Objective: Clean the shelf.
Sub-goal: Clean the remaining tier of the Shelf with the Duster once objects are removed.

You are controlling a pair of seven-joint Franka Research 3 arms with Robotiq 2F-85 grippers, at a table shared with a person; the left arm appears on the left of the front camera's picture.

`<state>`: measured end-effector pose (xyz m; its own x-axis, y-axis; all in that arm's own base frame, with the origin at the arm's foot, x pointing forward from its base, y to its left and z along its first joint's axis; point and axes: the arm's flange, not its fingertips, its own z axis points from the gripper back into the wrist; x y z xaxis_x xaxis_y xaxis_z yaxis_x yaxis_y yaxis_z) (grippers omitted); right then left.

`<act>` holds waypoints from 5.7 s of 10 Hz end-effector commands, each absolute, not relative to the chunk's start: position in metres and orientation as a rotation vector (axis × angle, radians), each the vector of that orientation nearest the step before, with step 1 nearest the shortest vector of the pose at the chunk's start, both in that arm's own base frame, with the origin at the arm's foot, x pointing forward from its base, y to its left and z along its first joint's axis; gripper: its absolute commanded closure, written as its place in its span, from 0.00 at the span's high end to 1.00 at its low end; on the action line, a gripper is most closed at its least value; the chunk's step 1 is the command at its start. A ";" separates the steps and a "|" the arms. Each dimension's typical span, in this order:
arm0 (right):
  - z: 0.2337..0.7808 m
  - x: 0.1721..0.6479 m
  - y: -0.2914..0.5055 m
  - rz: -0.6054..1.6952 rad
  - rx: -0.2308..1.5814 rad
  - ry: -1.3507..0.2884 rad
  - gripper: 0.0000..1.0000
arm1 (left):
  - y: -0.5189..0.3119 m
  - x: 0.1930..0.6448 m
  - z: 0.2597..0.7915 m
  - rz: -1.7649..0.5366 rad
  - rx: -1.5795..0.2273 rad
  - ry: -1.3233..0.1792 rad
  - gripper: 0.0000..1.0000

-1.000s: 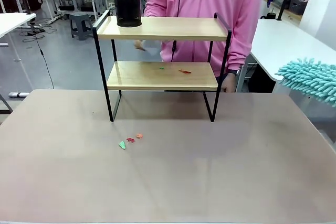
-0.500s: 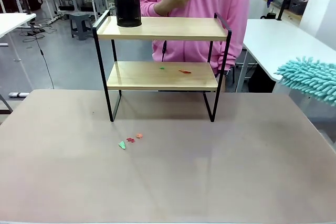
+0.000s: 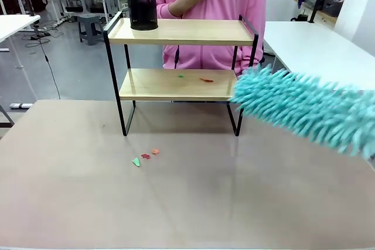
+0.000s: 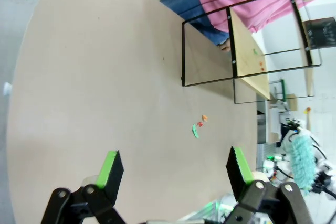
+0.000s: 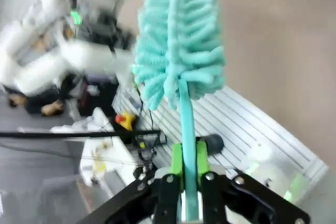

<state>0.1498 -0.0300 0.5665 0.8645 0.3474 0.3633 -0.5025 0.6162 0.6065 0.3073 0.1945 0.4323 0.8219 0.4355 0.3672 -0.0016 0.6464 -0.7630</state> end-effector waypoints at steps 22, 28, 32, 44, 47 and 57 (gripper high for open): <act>0.475 0.351 0.167 0.075 0.264 -0.640 0.12 | 0.194 0.306 0.431 0.246 -0.848 -0.585 1.00; 0.459 0.379 0.210 0.055 0.284 -0.669 0.12 | 0.194 0.306 0.431 0.246 -0.848 -0.585 1.00; 0.453 0.391 0.237 0.095 0.320 -0.633 0.12 | 0.194 0.306 0.431 0.246 -0.848 -0.585 1.00; 0.466 0.386 0.211 0.656 0.762 -0.042 0.12 | 0.194 0.306 0.431 0.246 -0.848 -0.585 1.00; 0.480 0.370 0.173 0.758 0.984 0.085 0.12 | 0.194 0.306 0.431 0.246 -0.848 -0.585 1.00; 0.550 0.198 -0.112 0.385 1.137 -0.349 0.12 | 0.194 0.306 0.431 0.246 -0.848 -0.585 1.00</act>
